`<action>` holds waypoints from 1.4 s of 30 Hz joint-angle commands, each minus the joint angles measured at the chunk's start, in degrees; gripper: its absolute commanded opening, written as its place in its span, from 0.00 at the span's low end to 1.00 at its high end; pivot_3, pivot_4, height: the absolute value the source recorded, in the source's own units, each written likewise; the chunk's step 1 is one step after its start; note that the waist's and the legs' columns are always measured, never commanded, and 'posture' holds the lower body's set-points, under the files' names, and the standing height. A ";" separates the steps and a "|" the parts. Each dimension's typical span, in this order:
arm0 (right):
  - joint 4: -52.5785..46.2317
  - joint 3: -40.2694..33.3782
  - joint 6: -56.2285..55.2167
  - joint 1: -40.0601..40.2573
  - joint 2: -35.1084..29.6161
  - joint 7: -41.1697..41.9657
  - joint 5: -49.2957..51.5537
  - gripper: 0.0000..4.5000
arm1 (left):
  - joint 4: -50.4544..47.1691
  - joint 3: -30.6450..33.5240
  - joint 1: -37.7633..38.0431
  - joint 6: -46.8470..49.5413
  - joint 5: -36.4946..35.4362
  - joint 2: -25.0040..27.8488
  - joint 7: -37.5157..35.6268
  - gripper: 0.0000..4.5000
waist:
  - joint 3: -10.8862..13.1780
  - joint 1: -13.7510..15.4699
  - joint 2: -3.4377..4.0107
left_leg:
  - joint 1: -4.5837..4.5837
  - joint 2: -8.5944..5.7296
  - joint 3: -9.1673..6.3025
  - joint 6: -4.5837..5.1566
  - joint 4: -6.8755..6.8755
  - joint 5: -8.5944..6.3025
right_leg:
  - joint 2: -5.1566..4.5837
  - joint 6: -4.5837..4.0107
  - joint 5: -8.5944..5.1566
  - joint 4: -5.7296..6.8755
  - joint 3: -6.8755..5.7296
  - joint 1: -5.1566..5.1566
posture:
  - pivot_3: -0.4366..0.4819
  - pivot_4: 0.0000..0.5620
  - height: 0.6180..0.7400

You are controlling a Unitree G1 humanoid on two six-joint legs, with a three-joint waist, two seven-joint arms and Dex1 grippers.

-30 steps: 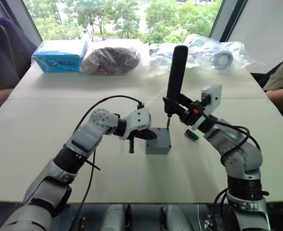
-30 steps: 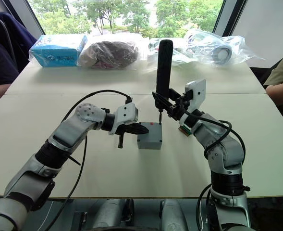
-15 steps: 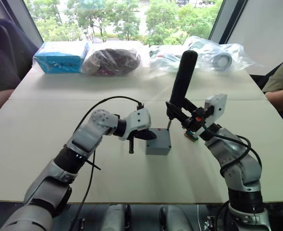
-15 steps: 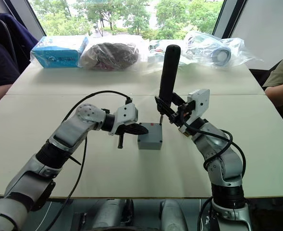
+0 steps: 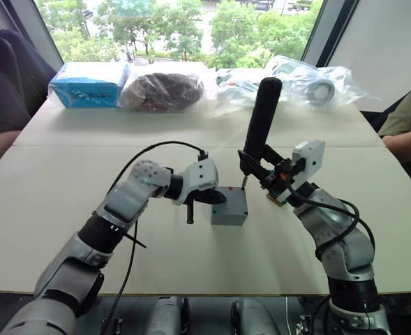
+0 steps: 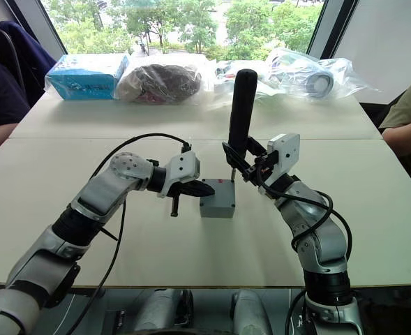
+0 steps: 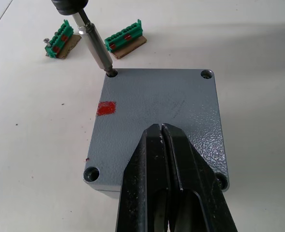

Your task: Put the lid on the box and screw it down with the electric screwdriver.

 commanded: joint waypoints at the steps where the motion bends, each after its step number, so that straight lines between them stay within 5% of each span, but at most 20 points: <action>1: 4.22 2.63 0.81 3.95 -1.38 2.13 -2.08 0.40 | -1.26 -0.60 1.11 1.08 0.73 0.44 0.07 0.00 | -0.03 0.02 -0.03 | 0.02 0.00 0.00 0.00 0.00 0.00 | 0.00 0.00 0.00 0.00 0.00 0.02 | 0.48 0.27 1.00; 42: 8.12 2.83 0.25 3.72 -0.20 0.88 -2.41 0.40 | -0.53 -0.58 1.96 0.56 1.40 -0.79 0.22 0.00 | -0.78 -0.07 -0.53 | 0.46 0.04 -0.06 0.00 -0.30 -0.11 | -0.58 -0.70 -0.37 -0.08 -0.05 0.29 | 0.48 0.27 1.00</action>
